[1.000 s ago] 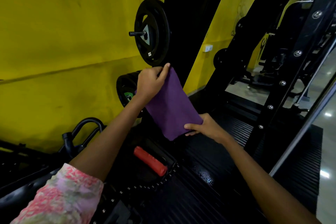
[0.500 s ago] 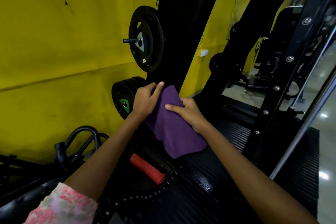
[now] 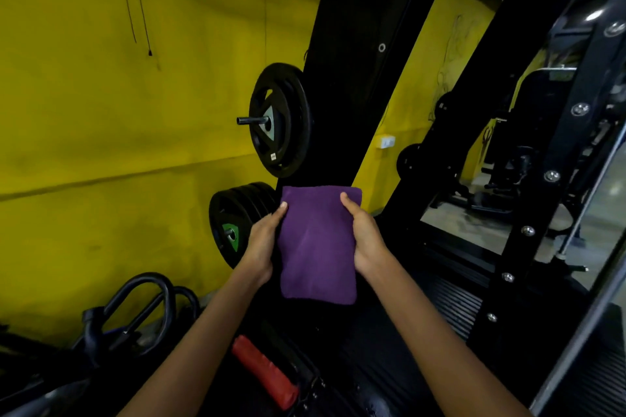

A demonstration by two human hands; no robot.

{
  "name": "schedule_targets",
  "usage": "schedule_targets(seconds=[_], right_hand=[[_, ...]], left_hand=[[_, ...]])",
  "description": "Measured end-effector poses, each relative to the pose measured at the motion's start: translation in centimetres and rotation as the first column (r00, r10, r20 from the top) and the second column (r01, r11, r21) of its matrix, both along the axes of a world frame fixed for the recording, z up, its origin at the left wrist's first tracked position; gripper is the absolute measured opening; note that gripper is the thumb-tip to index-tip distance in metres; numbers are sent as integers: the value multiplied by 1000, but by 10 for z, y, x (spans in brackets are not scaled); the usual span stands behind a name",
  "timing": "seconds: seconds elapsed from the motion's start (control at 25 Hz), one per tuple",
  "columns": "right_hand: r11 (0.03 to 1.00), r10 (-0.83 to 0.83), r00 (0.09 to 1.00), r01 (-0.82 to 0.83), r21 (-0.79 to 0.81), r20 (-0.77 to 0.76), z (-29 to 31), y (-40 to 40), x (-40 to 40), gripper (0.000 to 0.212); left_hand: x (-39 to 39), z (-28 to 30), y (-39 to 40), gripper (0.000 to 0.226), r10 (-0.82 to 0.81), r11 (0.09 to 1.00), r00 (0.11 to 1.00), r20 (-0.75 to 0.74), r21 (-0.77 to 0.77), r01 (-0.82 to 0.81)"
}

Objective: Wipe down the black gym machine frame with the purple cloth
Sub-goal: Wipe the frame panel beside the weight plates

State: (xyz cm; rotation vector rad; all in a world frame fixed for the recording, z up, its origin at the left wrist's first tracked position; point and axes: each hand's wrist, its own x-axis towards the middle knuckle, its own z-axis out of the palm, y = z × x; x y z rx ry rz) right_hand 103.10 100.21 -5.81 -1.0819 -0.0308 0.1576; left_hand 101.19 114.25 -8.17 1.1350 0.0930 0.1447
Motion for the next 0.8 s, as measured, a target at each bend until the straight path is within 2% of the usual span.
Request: schedule_targets(seconds=[0.12,0.24,0.36,0.4,0.48,0.56,0.72,0.8], right_hand=[[976,179,978,-190,110,105,2,-12,7,35],[957,265,939,-285,60,220,4,-20,26,48],[969,246,938,-247,-27,243,9,-19,63,64],[975,220,942,-218,-37,254,12,-16,77,75],[986,166,941,-166,-26,296,19,-6,107,98],[986,145,945,-162,34,291,33,7,138,111],[972,96,958,-148,183,269,76,29,192,111],[983,31,960,-80,168,277,102,32,212,95]], left_hand=[[21,10,-1,21,169,982,981,99,70,-176],[43,19,0,23,195,970,964,181,108,-217],[79,32,5,28,179,975,962,208,91,-201],[93,36,6,31,165,979,962,217,81,-186],[122,48,7,31,138,986,963,231,55,-154],[155,67,9,29,106,992,964,243,34,-118],[213,116,18,23,54,995,956,290,65,-76],[239,141,20,20,23,993,947,321,103,-59]])
